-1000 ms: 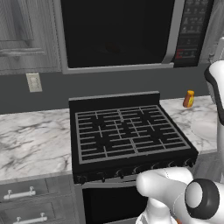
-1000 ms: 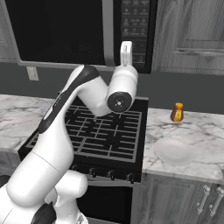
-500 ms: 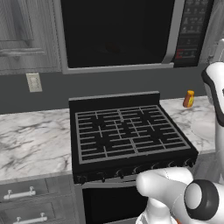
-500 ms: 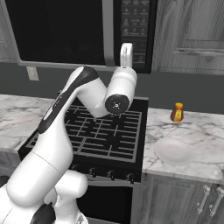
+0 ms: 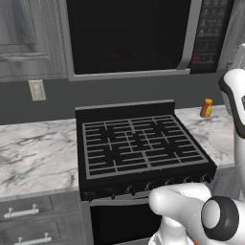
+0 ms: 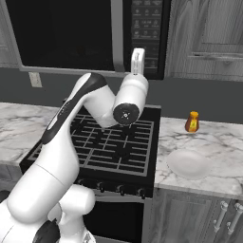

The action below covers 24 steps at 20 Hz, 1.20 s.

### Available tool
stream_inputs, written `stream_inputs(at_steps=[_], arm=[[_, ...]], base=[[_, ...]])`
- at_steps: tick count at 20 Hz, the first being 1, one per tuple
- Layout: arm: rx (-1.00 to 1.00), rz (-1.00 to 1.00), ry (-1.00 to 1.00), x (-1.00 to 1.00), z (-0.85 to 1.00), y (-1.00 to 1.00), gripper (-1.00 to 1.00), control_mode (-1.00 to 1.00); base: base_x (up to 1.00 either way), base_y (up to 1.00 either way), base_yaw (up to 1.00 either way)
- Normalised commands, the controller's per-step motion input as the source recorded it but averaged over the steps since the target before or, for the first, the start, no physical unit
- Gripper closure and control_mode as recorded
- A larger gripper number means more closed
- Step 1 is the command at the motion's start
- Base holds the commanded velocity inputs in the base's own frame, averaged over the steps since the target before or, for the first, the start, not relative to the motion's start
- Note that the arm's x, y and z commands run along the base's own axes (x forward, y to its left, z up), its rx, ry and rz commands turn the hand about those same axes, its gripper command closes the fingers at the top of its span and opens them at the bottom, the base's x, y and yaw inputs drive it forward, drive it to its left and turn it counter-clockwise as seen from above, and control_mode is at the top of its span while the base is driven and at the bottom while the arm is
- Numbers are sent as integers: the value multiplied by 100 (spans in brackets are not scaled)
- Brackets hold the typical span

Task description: Pick the sweet potato from the counter and place it in the microwave. Then turn on the microwave.

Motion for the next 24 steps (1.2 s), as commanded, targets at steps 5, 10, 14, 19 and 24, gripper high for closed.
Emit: stream_inputs(at_steps=[5,10,14,19,24], arm=[[3,0,0,3,-2,0,100,-100],[3,0,0,4,-4,0,100,-100],[3,0,0,10,-5,0,100,-100],[3,0,0,10,-5,0,100,-100],[2,0,0,11,-7,0,100,-100]], base=[[0,0,0],[0,0,0],[0,0,0],[0,0,0],[0,0,0]])
